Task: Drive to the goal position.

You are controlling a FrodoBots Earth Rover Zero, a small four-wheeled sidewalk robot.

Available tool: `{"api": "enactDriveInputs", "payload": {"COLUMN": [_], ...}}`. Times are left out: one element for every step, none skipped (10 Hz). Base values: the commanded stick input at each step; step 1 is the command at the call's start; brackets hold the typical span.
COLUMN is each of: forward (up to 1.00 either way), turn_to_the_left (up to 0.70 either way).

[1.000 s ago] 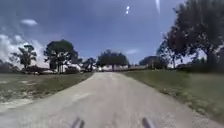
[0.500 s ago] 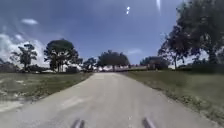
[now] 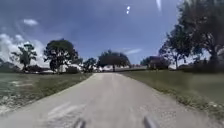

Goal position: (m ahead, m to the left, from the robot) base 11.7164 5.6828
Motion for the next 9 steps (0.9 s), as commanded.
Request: {"api": "enactDriveInputs", "payload": {"forward": [0.7,0.7,0.7,0.7,0.7,0.7,0.7,0.7,0.7], "turn_to_the_left": [0.0,0.0,0.0,0.0,0.0,0.0,0.0,0.0,0.0]}}
